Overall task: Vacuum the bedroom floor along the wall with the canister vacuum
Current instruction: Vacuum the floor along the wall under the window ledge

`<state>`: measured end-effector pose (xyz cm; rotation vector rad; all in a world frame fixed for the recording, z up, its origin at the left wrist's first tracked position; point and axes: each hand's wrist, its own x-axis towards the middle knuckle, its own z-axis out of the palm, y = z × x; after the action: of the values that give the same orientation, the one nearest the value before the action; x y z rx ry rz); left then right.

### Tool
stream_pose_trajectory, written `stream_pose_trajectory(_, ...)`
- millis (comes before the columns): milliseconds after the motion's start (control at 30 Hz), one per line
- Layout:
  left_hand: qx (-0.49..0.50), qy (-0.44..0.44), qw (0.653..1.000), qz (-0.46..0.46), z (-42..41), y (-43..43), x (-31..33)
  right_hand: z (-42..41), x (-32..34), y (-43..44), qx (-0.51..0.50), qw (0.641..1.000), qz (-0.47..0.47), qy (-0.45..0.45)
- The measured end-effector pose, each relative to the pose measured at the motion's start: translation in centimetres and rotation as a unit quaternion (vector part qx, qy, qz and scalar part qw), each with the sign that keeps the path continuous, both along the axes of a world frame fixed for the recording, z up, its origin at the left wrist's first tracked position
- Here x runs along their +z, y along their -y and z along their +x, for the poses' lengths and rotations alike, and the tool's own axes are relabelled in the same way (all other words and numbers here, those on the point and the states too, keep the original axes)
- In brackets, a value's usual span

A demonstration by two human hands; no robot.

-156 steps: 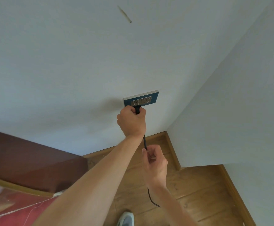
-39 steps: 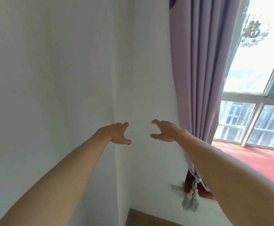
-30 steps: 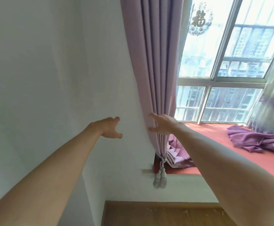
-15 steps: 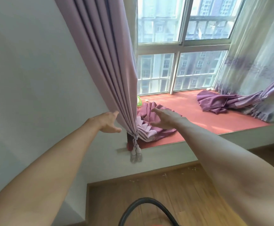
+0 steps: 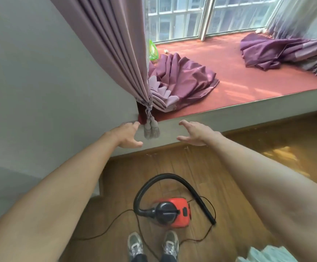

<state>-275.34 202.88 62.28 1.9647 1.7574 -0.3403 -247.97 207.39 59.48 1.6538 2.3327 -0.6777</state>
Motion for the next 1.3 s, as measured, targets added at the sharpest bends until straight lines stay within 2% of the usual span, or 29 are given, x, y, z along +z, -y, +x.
stream_pose_trajectory(333, -0.075, 0.021, 0.992, -0.102, -0.9, 0.7, -14.7, -0.1, -13.6, 6.1, -0.068, 0.99, -0.122, 0.033)
stream_pose_trajectory(833, -0.179, 0.015, 0.97, -0.166, 0.5, 1.6, -30.2, 2.5, -27.8, 11.0, -0.167, 0.967, -0.188, 0.047)
stream_pose_trajectory(1000, -0.209, 0.006, 0.961, -0.183, 3.9, 2.0, -34.9, 5.1, -33.5, 13.8, -0.187, 0.956, -0.224, 0.035)
stream_pose_trajectory(1300, -0.258, 0.0, 0.956, -0.141, 15.5, 0.5, -42.8, 13.0, -44.2, 16.7, -0.214, 0.931, -0.295, -0.01)
